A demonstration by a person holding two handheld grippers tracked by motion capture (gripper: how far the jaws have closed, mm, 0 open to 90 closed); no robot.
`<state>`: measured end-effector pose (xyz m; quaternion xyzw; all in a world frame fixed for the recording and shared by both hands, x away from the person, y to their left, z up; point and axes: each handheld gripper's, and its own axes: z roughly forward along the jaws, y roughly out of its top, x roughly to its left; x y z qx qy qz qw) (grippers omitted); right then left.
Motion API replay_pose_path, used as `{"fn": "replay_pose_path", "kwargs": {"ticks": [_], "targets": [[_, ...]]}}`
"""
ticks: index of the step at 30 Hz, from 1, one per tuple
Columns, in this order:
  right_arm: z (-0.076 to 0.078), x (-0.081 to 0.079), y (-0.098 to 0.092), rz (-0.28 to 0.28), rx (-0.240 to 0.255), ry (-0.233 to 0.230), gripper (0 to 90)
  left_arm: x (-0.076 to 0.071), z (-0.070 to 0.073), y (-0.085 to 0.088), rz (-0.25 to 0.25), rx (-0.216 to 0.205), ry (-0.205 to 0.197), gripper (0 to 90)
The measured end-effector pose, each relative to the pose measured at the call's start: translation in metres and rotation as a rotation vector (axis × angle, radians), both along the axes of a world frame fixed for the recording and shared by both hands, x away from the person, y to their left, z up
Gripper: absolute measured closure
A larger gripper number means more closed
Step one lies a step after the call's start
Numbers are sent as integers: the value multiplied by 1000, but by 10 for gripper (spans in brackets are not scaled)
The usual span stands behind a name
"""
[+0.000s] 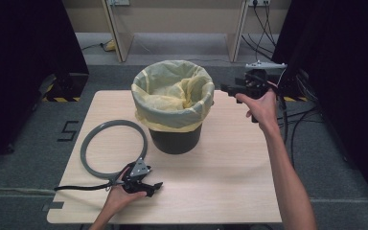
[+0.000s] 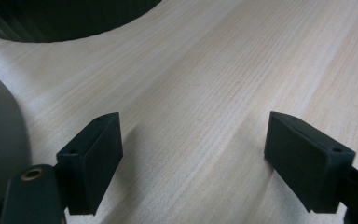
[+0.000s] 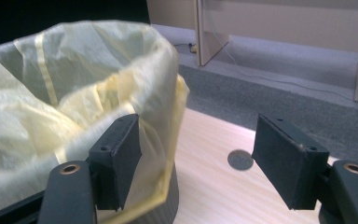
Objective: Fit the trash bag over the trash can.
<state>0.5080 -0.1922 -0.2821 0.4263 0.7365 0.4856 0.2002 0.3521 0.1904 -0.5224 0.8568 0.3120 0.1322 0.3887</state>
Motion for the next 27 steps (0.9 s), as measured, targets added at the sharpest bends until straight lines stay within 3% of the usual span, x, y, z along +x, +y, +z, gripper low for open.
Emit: {"fn": "replay_pose_path", "kwargs": {"ticks": [11, 27], "targets": [[-41, -18, -27, -40, -17, 16, 325, 0, 0, 0, -1, 0, 1, 185], [-108, -60, -53, -60, -15, 37, 317, 1, 0, 0, -2, 3, -3, 179]]}}
